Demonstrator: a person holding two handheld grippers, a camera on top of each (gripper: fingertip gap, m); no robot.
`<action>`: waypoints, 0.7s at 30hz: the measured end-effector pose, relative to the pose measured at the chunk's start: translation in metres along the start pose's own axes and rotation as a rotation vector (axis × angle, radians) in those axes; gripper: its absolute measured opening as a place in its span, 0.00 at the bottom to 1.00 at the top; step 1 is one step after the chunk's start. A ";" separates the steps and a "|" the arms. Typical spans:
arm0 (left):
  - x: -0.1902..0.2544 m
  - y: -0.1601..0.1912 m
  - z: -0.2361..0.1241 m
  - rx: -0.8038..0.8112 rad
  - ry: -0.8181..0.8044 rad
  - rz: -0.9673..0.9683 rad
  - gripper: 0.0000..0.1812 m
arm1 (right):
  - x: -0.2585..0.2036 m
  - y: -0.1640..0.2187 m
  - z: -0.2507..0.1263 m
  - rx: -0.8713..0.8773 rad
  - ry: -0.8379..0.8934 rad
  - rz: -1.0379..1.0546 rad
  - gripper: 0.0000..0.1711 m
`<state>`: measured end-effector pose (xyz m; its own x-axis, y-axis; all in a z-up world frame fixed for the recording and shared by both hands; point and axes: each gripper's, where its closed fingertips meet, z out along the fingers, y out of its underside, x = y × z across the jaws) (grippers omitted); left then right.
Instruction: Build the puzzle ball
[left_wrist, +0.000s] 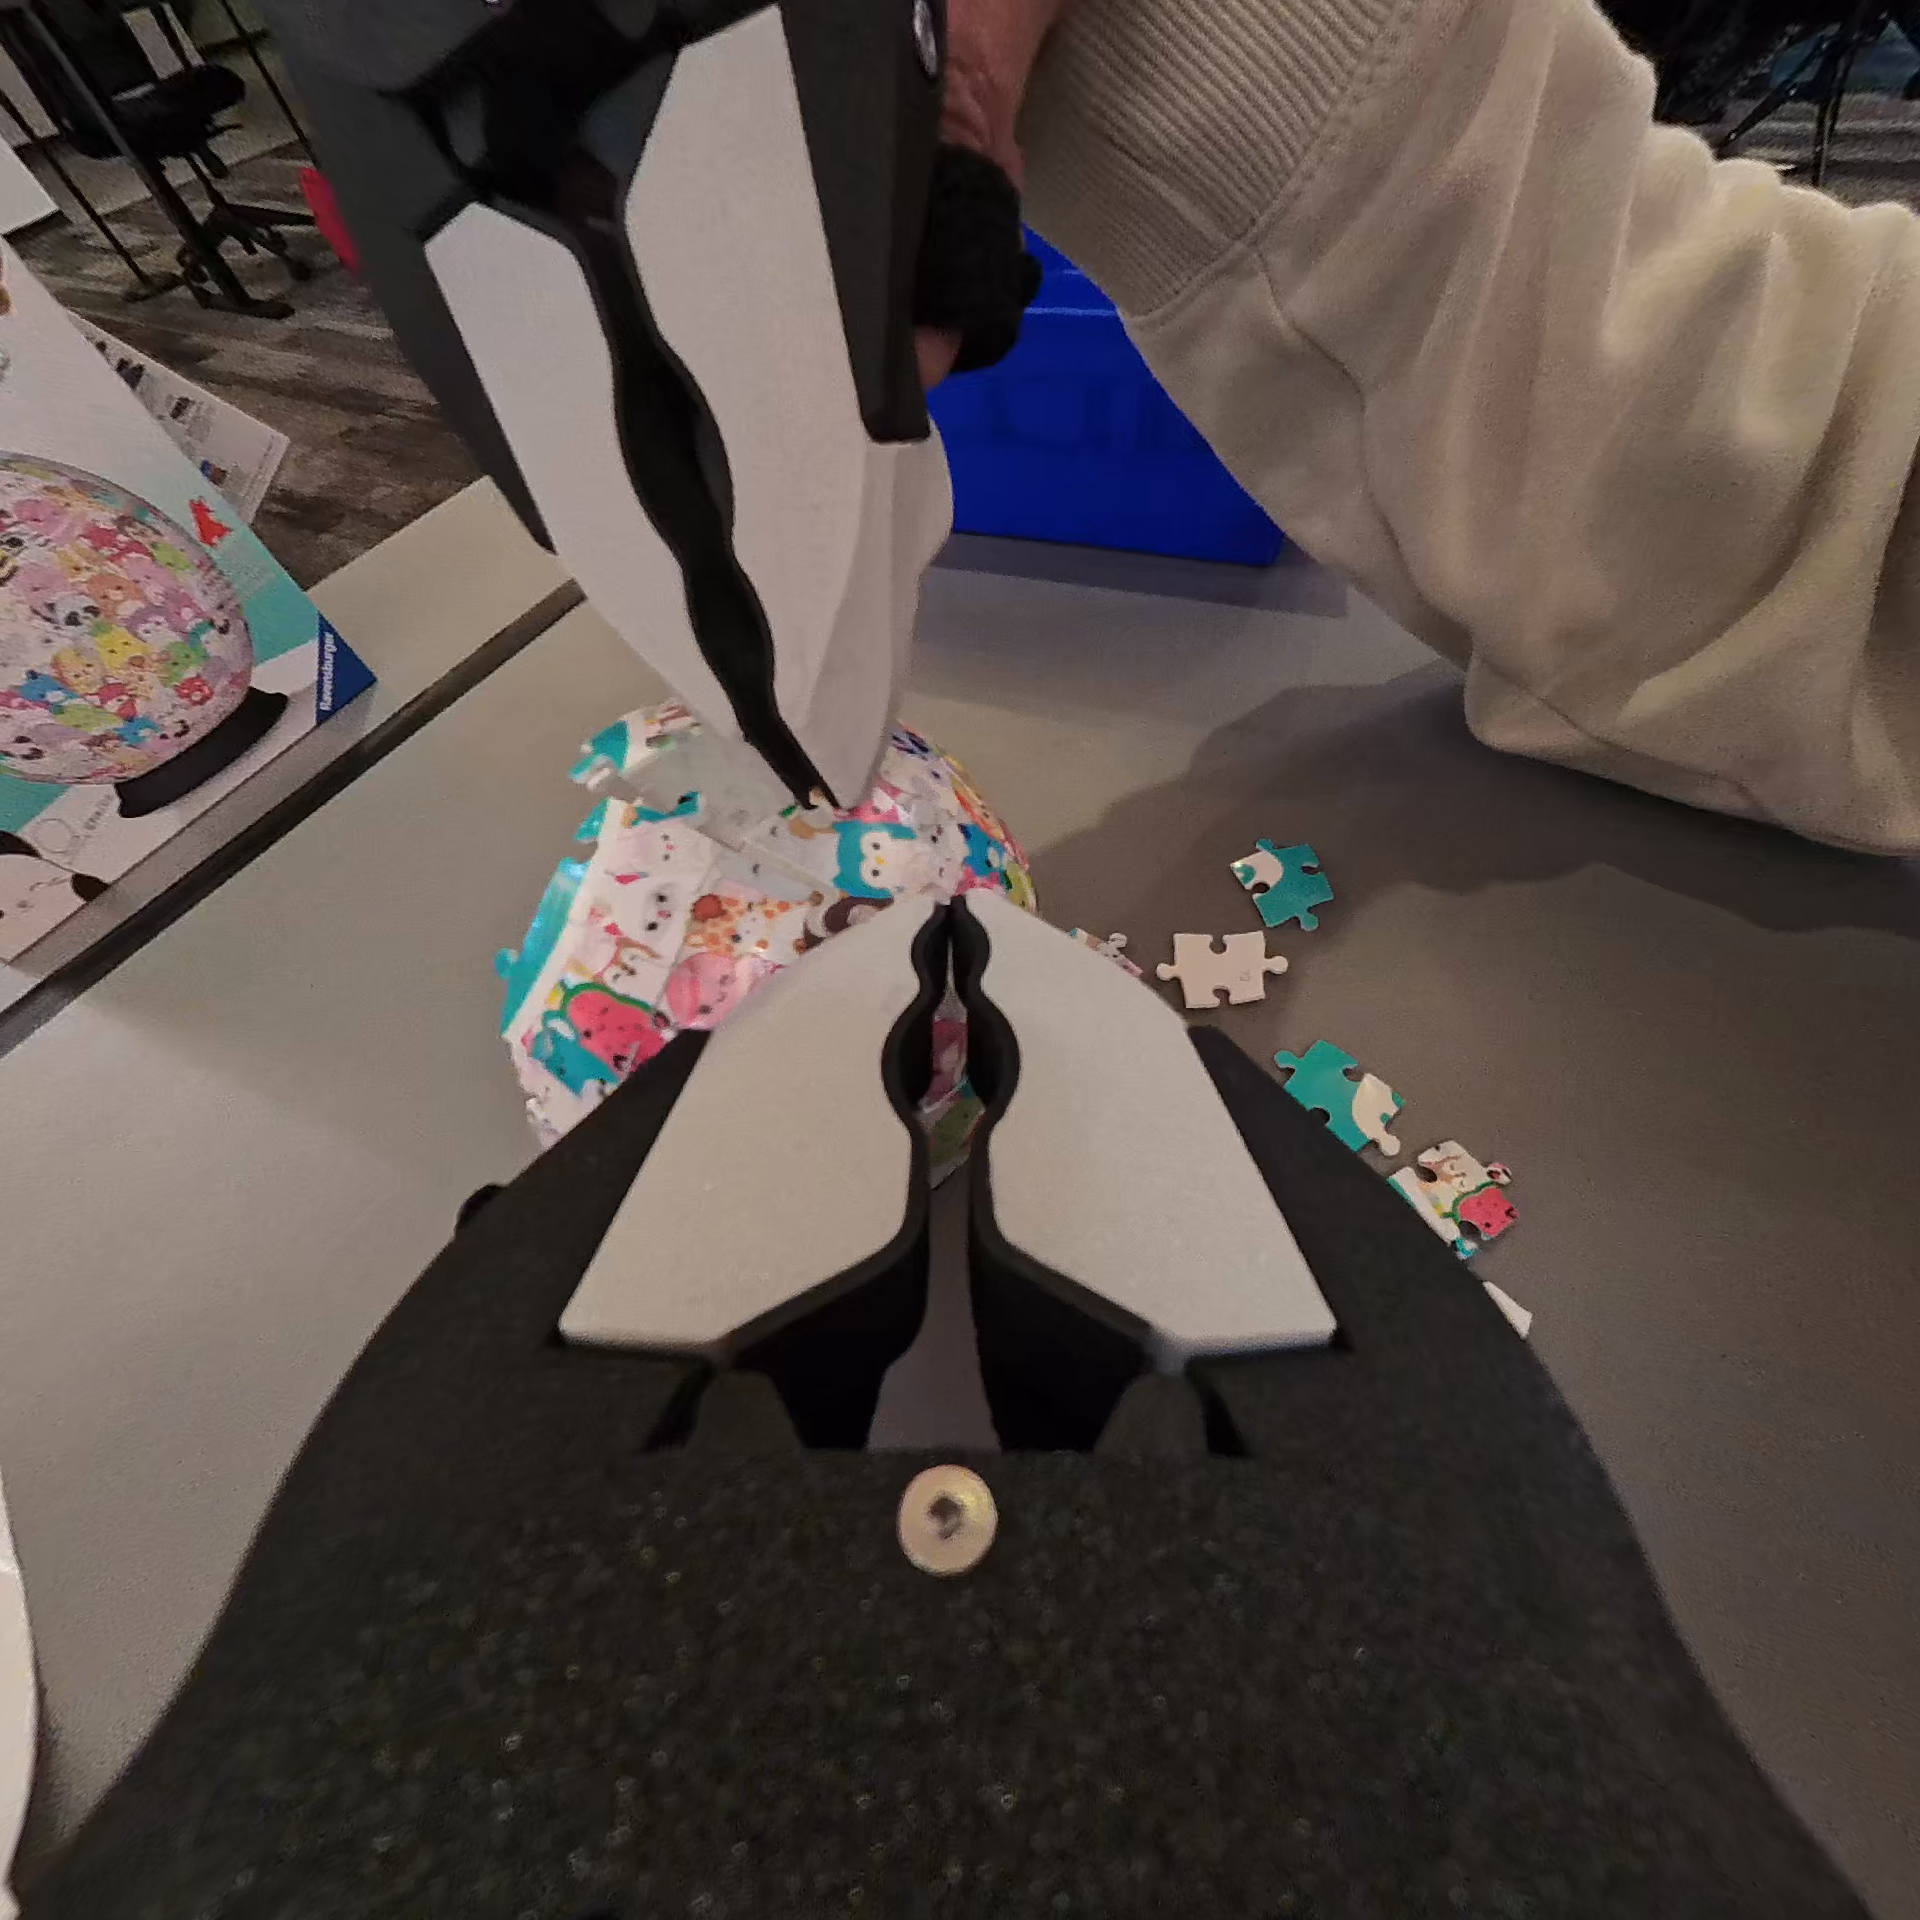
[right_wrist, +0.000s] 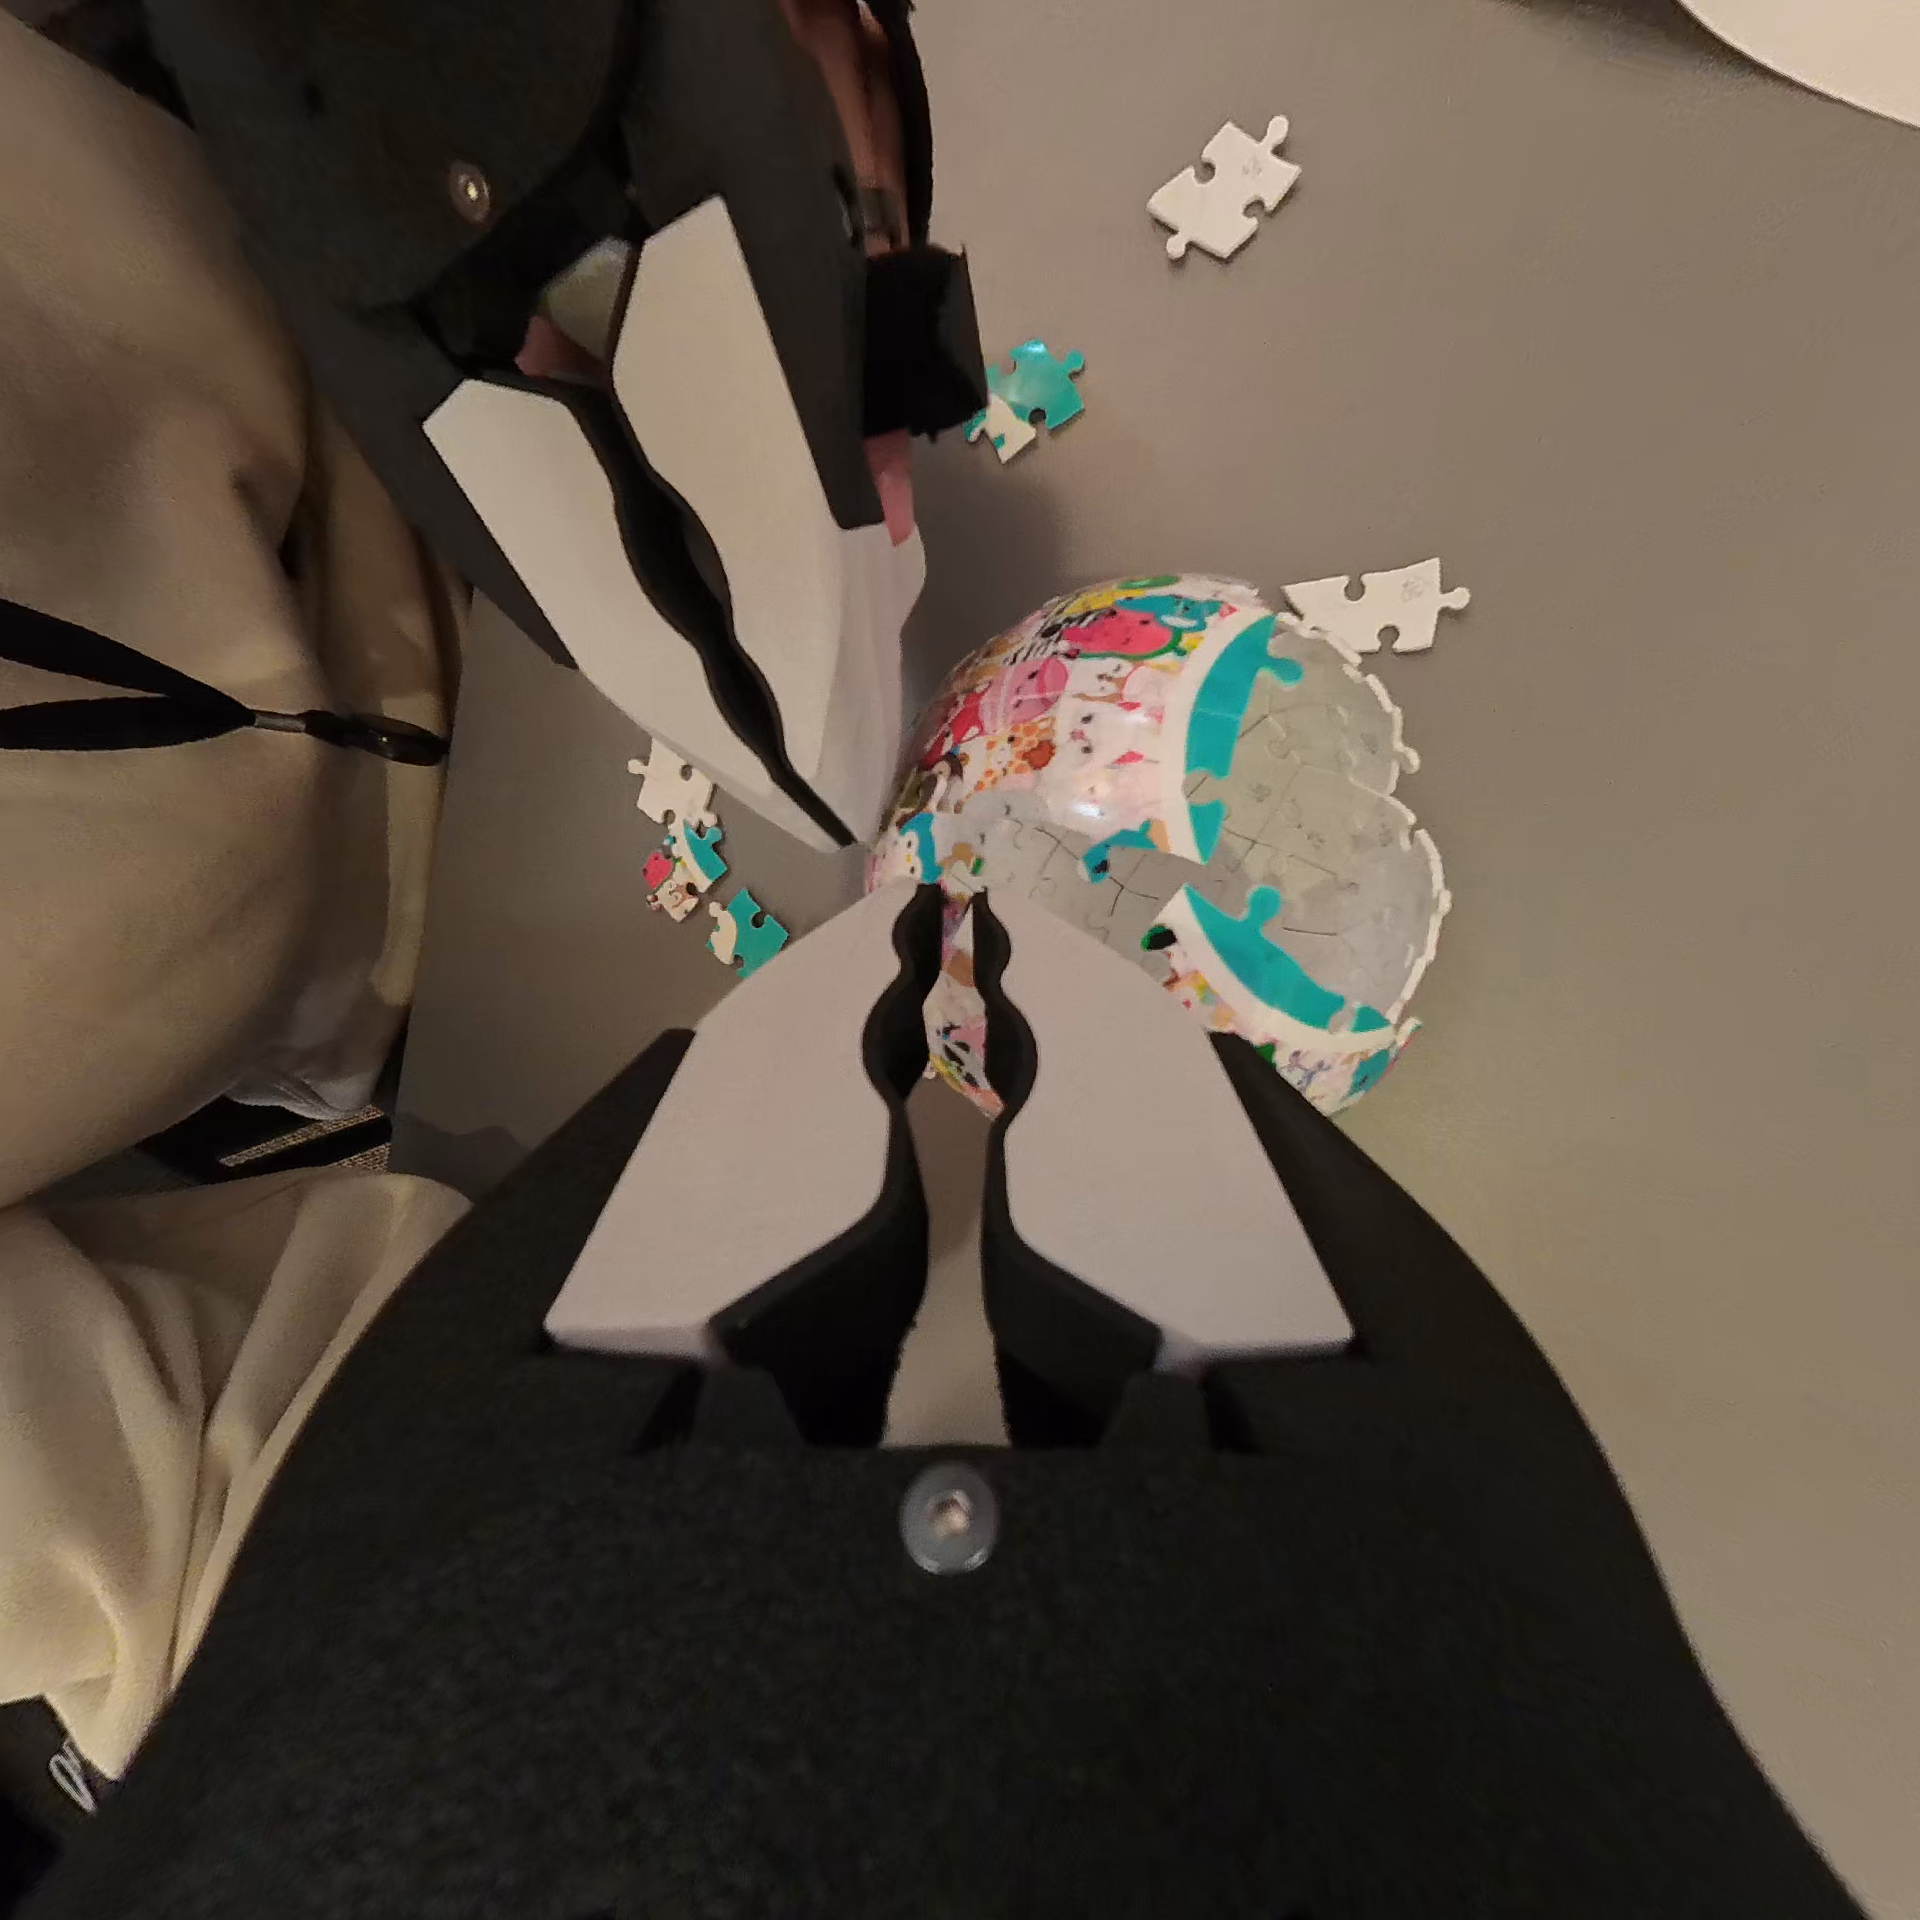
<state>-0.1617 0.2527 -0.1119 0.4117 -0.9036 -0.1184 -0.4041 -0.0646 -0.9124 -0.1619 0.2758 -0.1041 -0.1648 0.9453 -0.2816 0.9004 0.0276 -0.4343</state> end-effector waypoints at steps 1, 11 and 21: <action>-0.001 -0.001 -0.001 0.004 -0.006 -0.006 0.00 | 0.000 0.000 0.000 -0.001 0.001 0.000 0.03; -0.010 -0.007 -0.007 0.054 -0.041 -0.014 0.00 | 0.002 0.001 0.000 -0.003 0.010 0.011 0.03; -0.012 -0.001 -0.001 0.009 -0.068 0.033 0.00 | 0.003 0.001 -0.001 0.008 0.024 -0.001 0.06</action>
<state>-0.1672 0.2628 -0.1091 0.4529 -0.8743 -0.1748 -0.4111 -0.0308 -0.9111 -0.1607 0.2788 -0.1047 -0.1556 0.9529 -0.2604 0.8971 0.0259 -0.4411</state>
